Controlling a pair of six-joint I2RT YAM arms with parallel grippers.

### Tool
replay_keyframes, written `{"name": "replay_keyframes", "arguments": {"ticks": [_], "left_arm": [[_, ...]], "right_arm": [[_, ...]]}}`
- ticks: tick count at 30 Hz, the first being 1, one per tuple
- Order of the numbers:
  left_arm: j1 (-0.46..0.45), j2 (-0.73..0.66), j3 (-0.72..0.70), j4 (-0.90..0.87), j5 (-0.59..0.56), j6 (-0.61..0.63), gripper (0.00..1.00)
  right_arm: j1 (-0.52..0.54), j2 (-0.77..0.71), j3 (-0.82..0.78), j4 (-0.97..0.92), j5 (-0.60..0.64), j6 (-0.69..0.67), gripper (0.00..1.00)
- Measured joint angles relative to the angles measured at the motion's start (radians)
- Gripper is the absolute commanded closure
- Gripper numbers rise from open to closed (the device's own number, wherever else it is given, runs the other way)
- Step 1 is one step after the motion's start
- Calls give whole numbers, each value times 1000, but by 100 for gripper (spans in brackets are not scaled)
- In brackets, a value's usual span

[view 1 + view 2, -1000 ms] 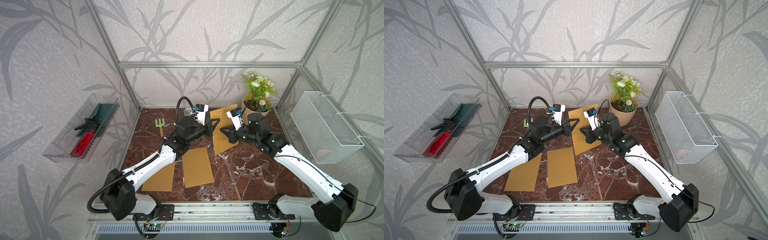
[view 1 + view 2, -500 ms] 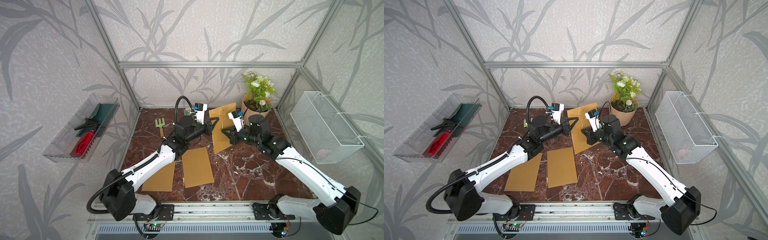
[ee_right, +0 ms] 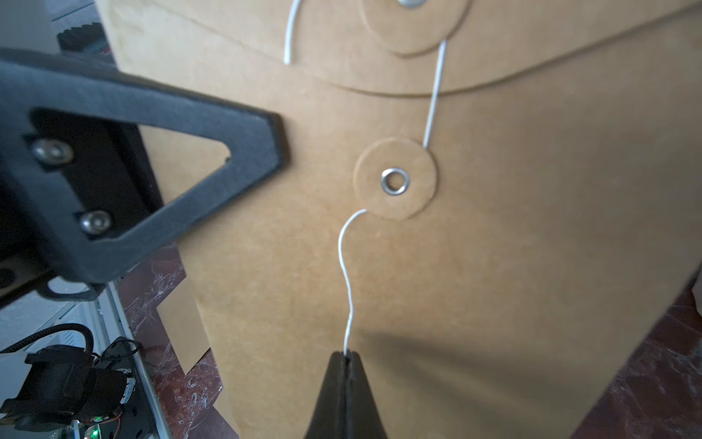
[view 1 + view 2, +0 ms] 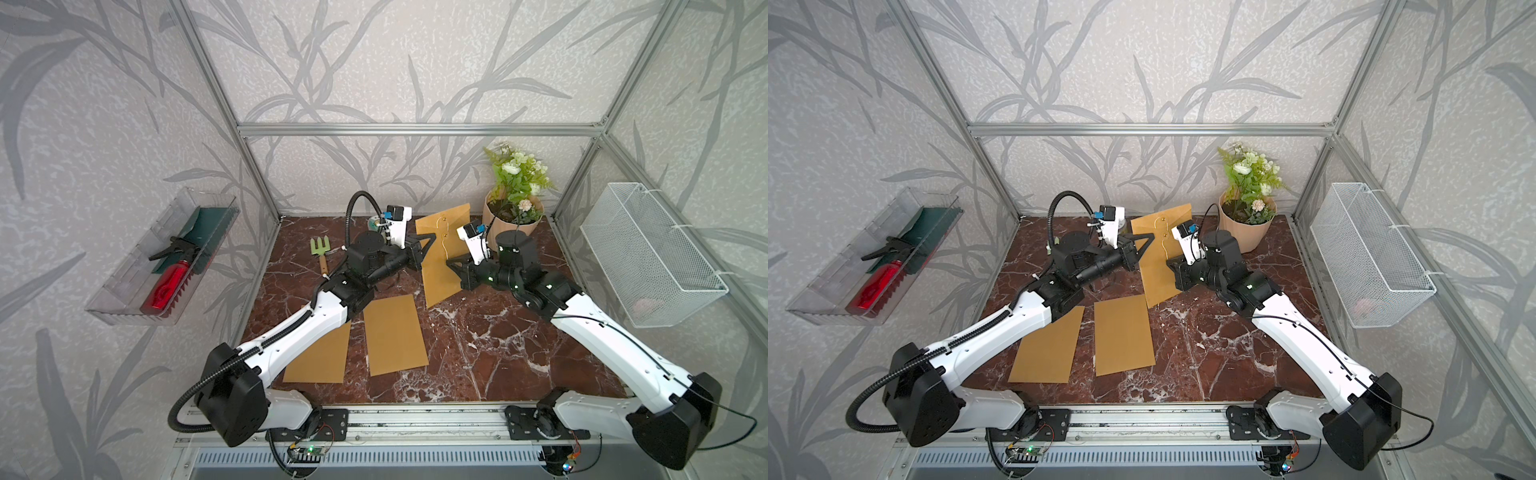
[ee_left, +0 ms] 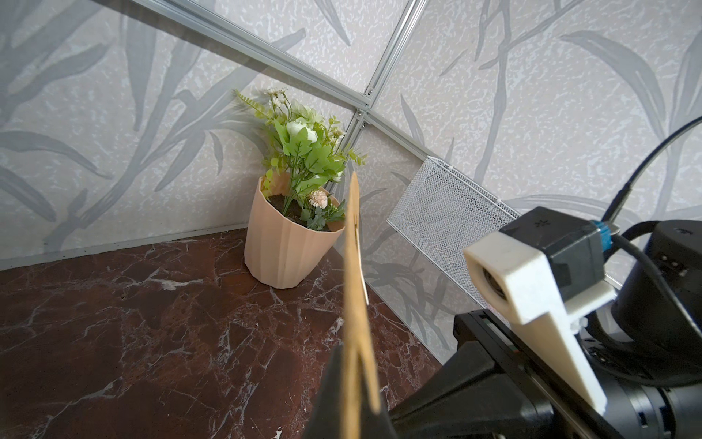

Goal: Open the file bag

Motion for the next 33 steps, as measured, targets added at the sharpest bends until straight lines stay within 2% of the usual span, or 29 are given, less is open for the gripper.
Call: {"name": "replay_keyframes", "arguments": {"ticks": [20,33], "left_arm": [[0,-39,-10,-16,0,7,100],[5,-56,-30,-25,4,8,100]], "right_arm": [[-57,1,11,-68,42,-5,100],[-80,22,108,-110,52,-16,100]]}}
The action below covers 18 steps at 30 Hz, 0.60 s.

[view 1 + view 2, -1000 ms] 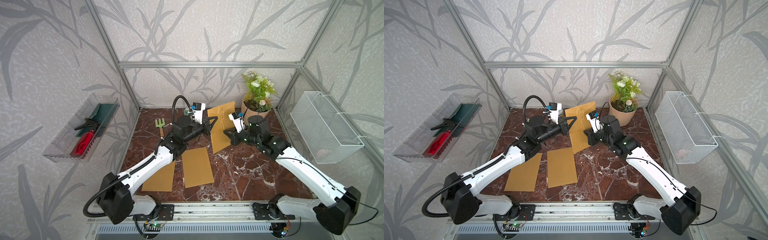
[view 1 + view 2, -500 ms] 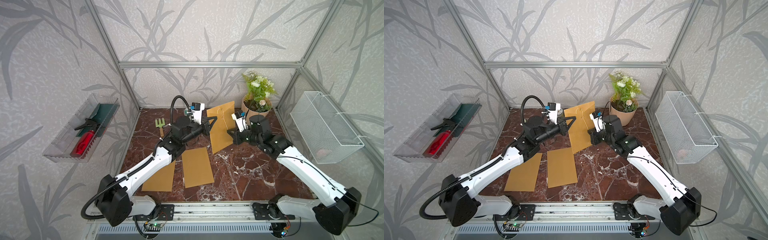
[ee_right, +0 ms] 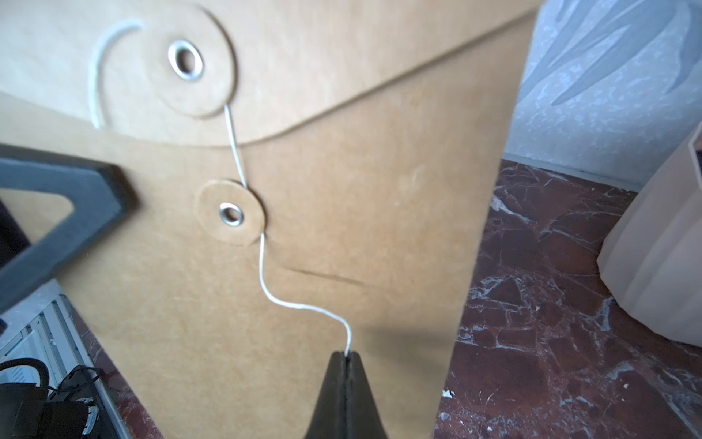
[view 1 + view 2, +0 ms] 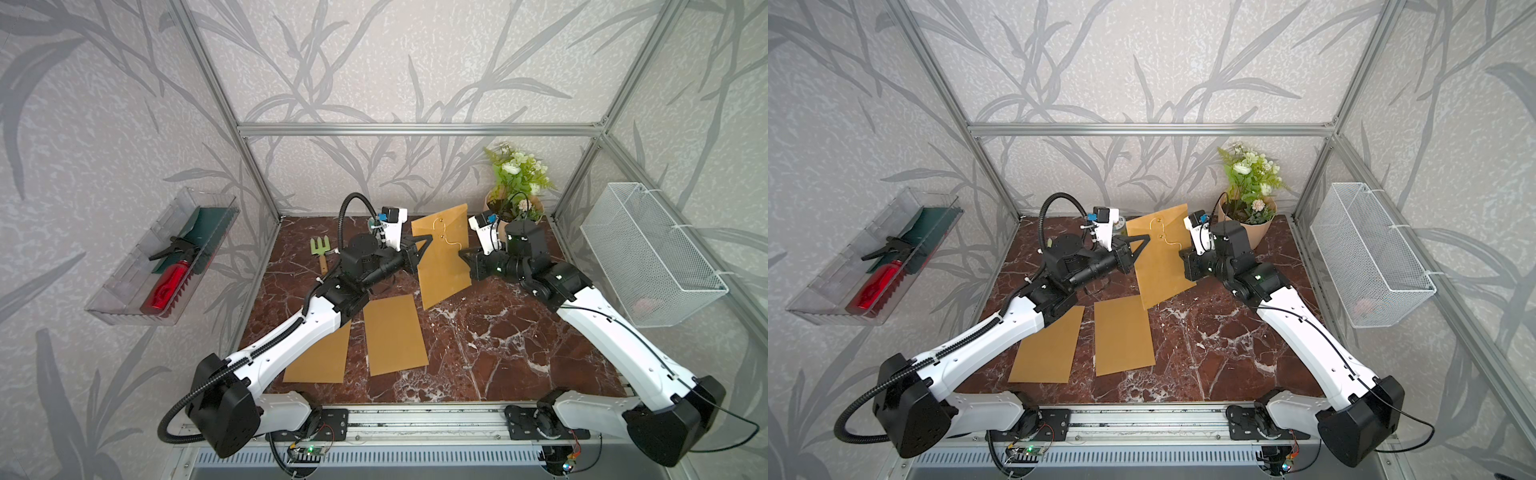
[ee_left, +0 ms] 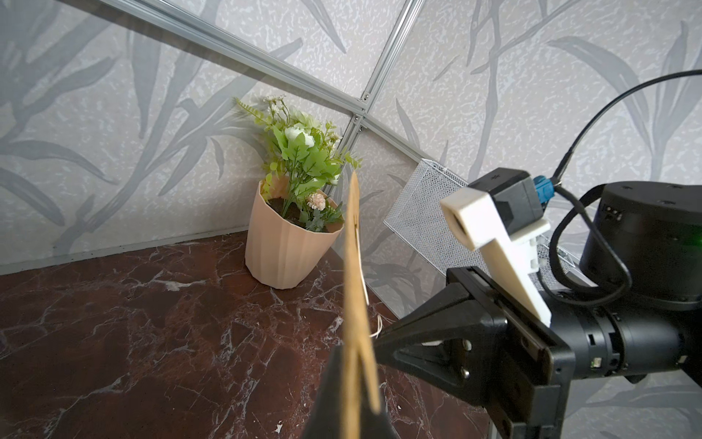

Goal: Open the file bag

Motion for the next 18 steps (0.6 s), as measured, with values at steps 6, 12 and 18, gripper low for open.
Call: {"name": "replay_keyframes", "arguments": {"ticks": [6,12,18], "left_arm": [[0,-2,-14,-7,8,5,100],[0,-9,-27,-9,12,6,100],[0,-13,-34,-10,13,6,100]], "right_arm": [[-3,6,47,-10,2,-11,100],[-4,18,71,-15,1,-15,100],[-4,32,103,-31,-3,-16,100]]}}
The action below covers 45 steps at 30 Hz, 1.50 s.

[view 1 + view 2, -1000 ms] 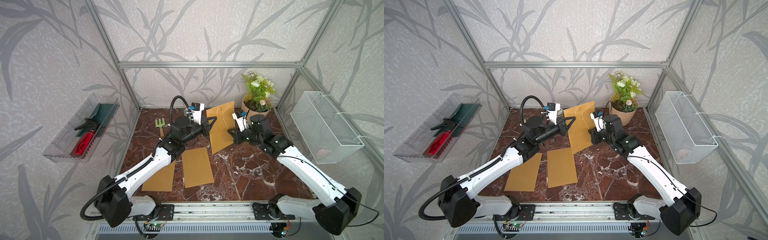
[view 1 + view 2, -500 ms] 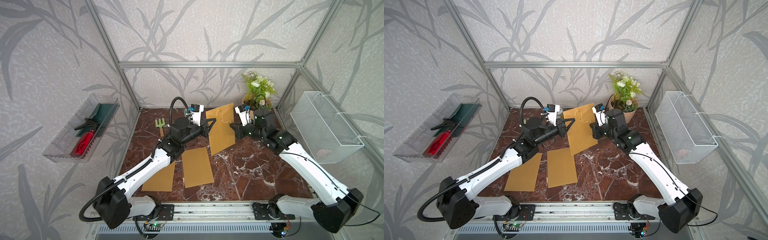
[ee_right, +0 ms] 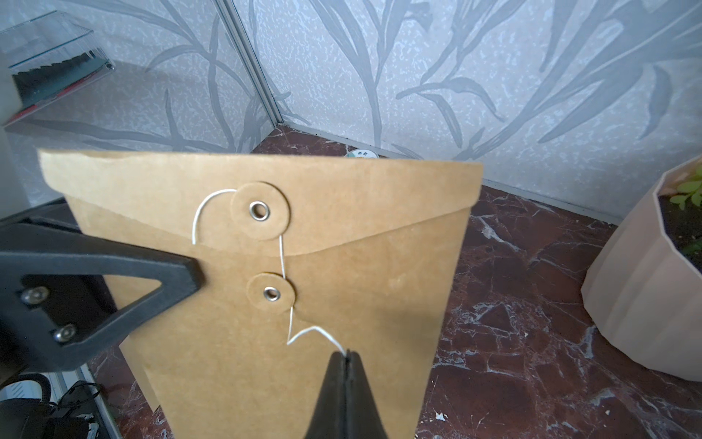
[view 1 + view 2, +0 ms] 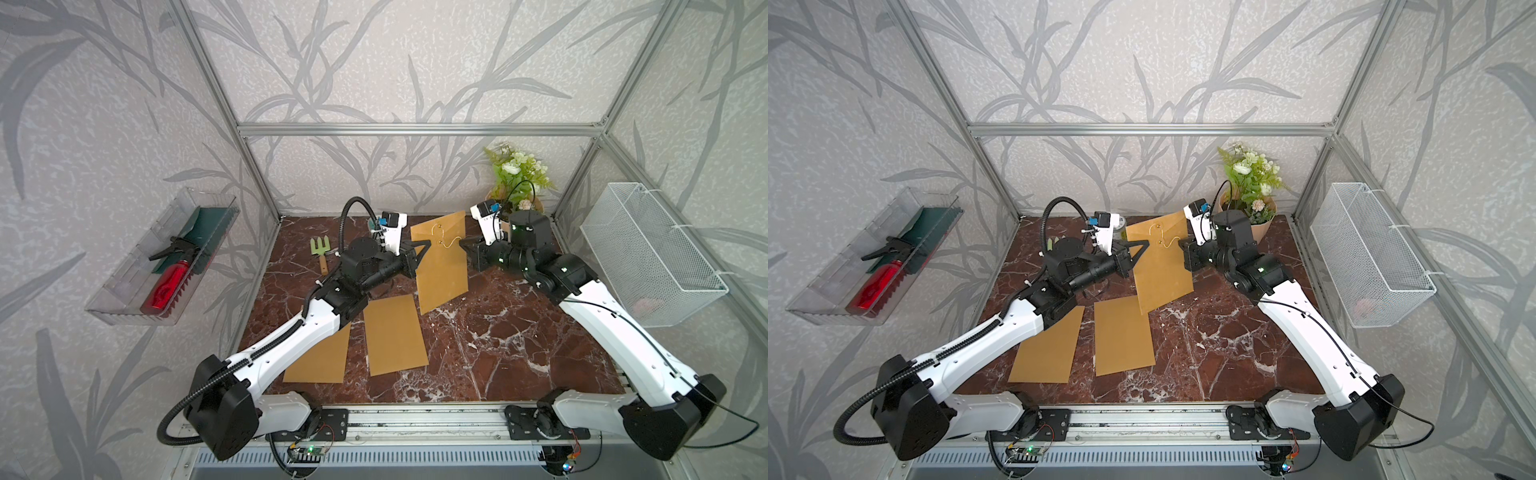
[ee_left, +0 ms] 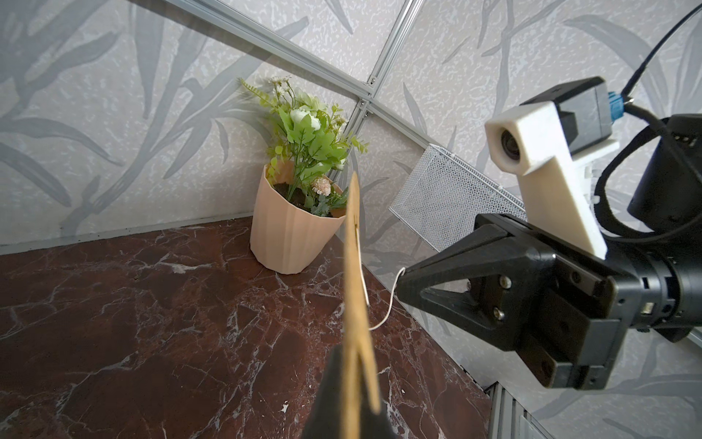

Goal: Open the file bag

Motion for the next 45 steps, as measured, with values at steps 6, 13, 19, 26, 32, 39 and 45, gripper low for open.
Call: {"name": "replay_keyframes", "arguments": {"ticks": [6,13,19,26,32,39,45], "left_arm": [[0,0,0,-2,6,0,100],[0,0,-4,-1,22,0,100],[0,4,-5,0,33,-1,100],[0,23,-10,10,51,-7,100],[-1,45,-11,30,70,-15,100],[-7,55,-11,30,85,-25,100],[-8,64,-11,40,97,-26,100]], "right_arm": [[0,3,18,-11,0,-7,100],[0,13,47,-26,-2,-10,100],[0,34,84,-29,-14,-10,100],[-1,57,110,-34,-29,-11,100],[-1,72,149,-56,-41,-15,100],[-1,78,190,-79,-60,-21,100],[5,88,203,-84,-75,-24,100]]}}
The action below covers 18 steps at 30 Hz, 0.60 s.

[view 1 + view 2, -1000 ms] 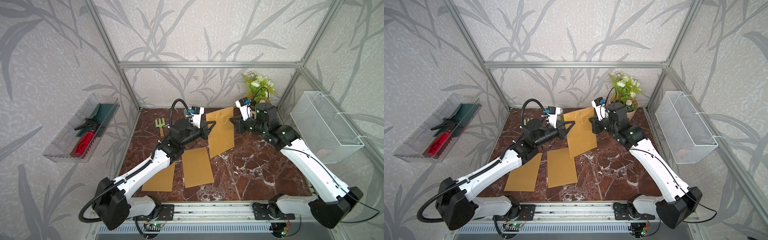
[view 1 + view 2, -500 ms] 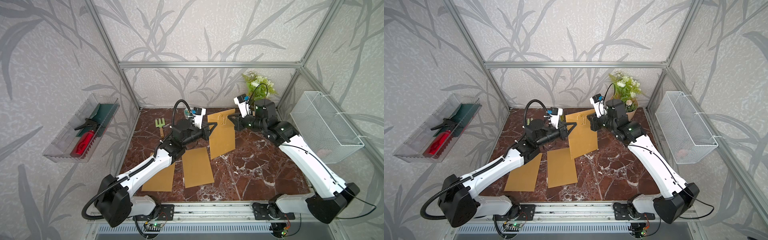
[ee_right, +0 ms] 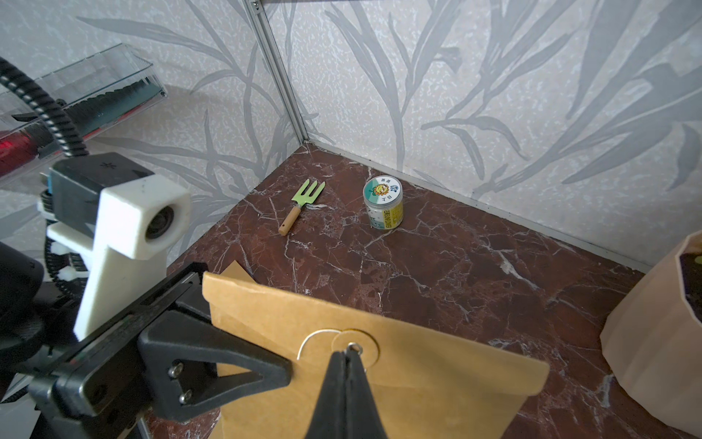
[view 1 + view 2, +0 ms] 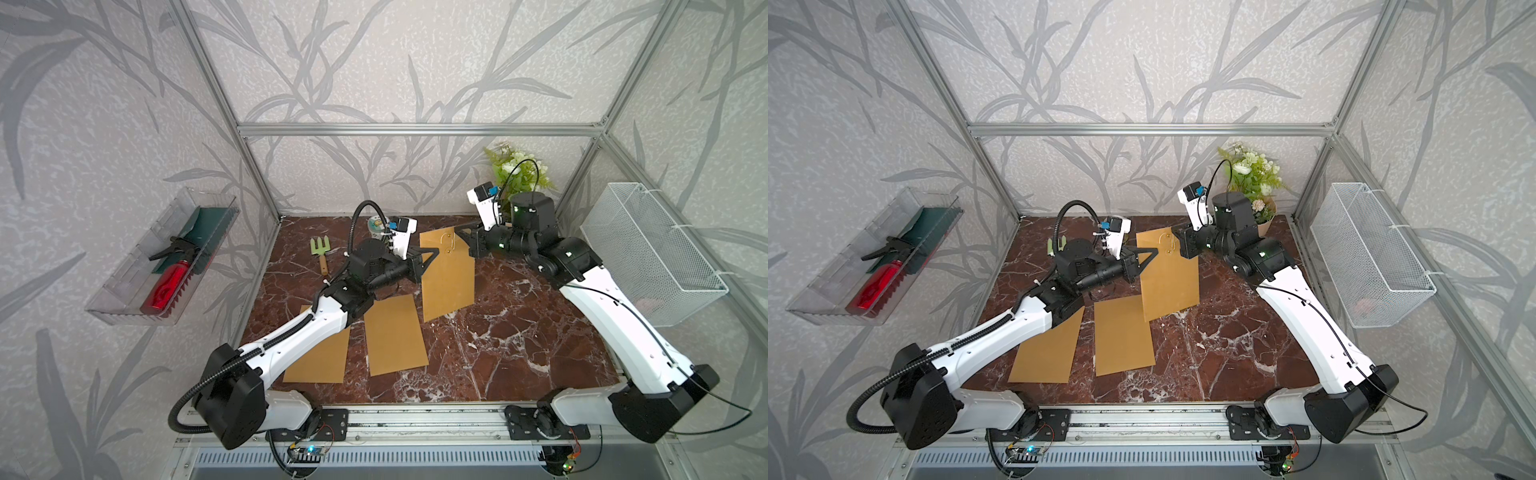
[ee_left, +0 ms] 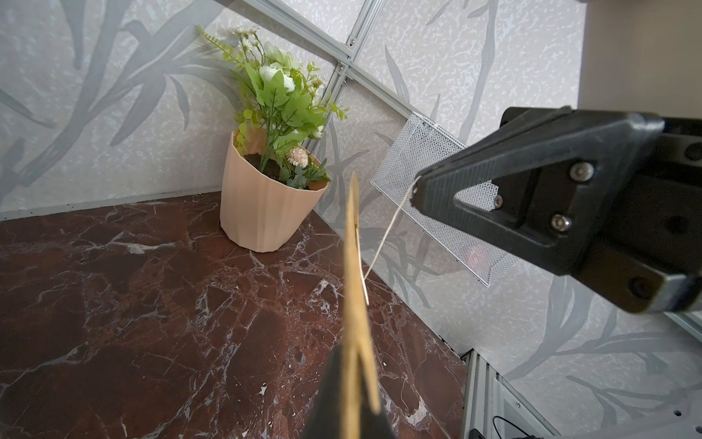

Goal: Open the file bag

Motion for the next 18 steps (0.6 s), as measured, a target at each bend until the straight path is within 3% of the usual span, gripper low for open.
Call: {"name": "replay_keyframes", "arguments": {"ticks": [18], "left_arm": [[-6,19,0,23,5,-11,100]], "right_arm": [[81,30,77,-16,-23,-2,100]]}}
